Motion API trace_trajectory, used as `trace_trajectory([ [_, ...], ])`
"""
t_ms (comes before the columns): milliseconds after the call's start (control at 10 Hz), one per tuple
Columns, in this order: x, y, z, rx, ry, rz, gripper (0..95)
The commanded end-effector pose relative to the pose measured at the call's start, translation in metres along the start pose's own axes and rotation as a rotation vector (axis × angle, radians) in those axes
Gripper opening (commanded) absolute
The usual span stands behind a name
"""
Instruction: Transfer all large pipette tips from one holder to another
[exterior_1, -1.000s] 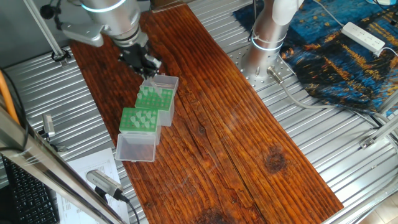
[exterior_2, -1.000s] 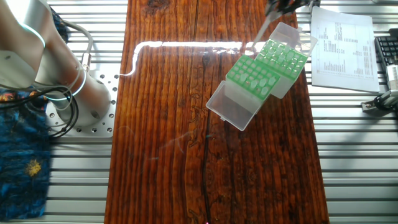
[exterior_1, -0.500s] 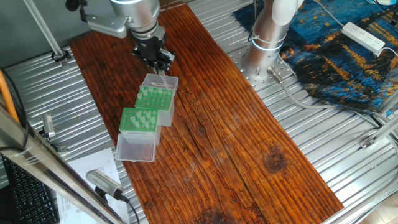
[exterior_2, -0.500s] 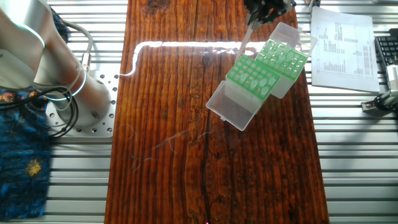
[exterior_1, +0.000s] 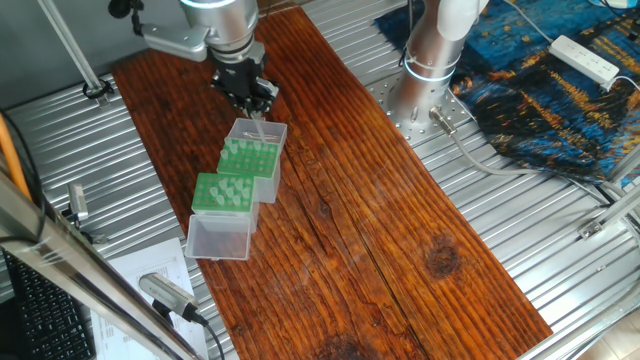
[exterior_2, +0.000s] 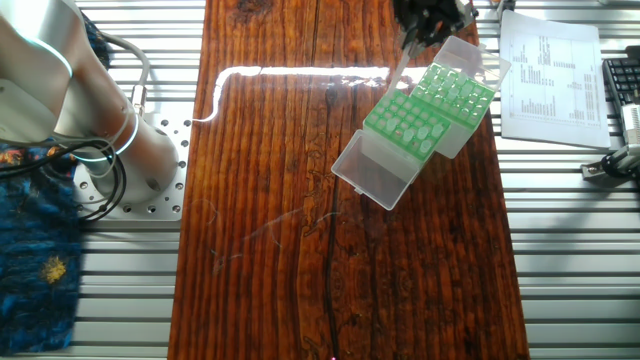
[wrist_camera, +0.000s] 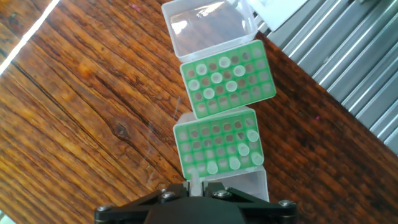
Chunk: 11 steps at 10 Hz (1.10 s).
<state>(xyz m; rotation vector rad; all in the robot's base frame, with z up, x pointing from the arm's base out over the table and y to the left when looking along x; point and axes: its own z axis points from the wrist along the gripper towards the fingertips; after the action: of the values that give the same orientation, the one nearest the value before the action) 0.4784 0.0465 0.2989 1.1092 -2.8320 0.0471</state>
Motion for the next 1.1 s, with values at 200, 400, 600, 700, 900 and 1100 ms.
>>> trace_trajectory([
  [200, -0.001, -0.002, 0.002, -0.002, 0.007, -0.001, 0.0],
  [400, 0.001, -0.003, 0.007, -0.008, -0.001, -0.001, 0.0],
  [600, 0.003, -0.001, 0.010, -0.011, -0.003, 0.003, 0.0],
  [700, 0.004, -0.001, 0.012, -0.011, -0.005, 0.003, 0.0],
  [900, 0.004, -0.002, 0.014, -0.012, -0.006, -0.004, 0.0],
  [1100, 0.005, -0.001, 0.014, -0.028, -0.015, -0.001, 0.0],
])
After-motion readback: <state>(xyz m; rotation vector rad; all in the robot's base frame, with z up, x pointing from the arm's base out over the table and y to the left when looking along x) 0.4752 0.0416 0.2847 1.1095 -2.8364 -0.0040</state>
